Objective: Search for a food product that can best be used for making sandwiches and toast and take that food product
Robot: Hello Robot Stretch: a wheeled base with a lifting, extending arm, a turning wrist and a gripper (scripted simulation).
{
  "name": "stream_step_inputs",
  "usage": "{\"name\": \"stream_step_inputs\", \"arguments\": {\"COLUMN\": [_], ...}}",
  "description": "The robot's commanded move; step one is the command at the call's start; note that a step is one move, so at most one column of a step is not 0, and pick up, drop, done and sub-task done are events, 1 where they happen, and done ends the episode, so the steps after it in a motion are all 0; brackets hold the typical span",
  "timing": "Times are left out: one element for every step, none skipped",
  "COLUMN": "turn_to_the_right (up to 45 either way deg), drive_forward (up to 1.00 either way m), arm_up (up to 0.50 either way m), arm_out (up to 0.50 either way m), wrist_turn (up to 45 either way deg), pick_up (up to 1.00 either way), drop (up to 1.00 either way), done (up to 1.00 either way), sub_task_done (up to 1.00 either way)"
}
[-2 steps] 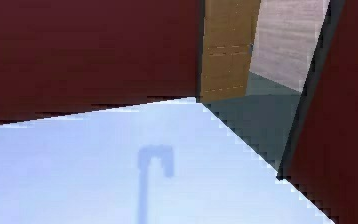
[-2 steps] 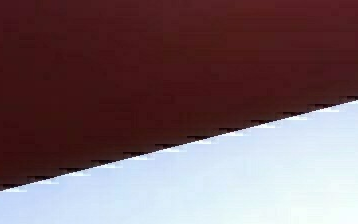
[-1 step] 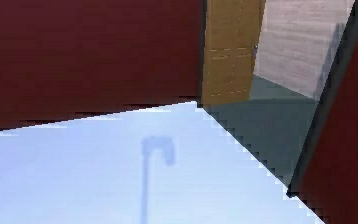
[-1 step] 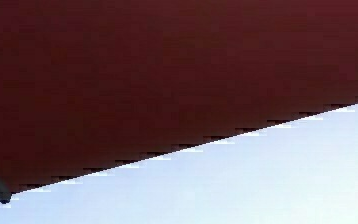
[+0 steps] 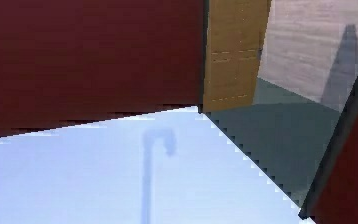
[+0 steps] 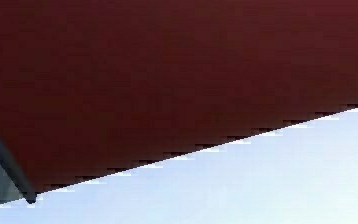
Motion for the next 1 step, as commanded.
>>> {"name": "stream_step_inputs", "arguments": {"turn_to_the_right": [15.0], "drive_forward": [0.00], "arm_up": [0.00], "arm_out": [0.00], "wrist_turn": [0.0], "pick_up": [0.00], "drop": [0.00], "done": [0.00], "sub_task_done": [0.00]}}
